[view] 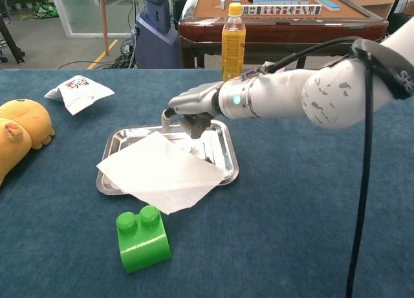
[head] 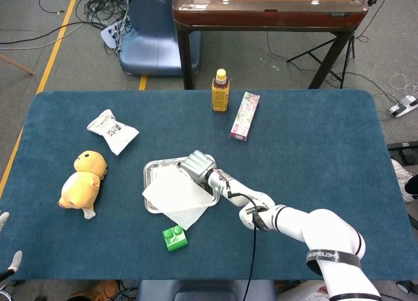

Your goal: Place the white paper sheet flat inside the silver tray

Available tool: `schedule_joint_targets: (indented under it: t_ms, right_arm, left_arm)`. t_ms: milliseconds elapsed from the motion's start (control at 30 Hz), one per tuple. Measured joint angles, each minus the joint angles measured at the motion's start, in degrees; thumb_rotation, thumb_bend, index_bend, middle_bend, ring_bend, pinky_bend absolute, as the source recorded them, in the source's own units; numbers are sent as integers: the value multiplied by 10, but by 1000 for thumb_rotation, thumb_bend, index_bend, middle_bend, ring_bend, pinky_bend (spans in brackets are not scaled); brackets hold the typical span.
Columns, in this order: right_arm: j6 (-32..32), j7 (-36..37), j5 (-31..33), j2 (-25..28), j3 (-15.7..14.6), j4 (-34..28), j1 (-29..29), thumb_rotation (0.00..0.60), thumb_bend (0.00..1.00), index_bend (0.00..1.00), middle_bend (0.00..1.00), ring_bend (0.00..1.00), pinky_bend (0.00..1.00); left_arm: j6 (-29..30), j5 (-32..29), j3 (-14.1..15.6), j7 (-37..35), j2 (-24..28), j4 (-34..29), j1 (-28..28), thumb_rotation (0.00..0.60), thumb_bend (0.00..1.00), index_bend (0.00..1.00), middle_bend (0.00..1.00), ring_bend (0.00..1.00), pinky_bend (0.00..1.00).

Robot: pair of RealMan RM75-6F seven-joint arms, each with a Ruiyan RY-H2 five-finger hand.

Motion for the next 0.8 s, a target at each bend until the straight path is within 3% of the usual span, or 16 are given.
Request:
schedule_joint_targets:
  t_ms: [400,600,800]
  right_arm:
    - [47,24,-73,132,-27,-231,-53,600,1000,242,1000,1000,1000]
    - [58,48,-116,174,-47,-299,-74,600,1000,242,1000,1000,1000]
    - [57,90,-149,178,-47,-324,-74,600,1000,242,1000,1000,1000]
  left_arm:
    - [-4,10,-1,11,-1,-7,-6,600,335,66,22,37,9]
    - [-5,15,0,18,-1,-12,-9,600,335,67,22,38,9]
    - [-1,19,1,19,1,-15,-7,600,335,66,22,37,9]
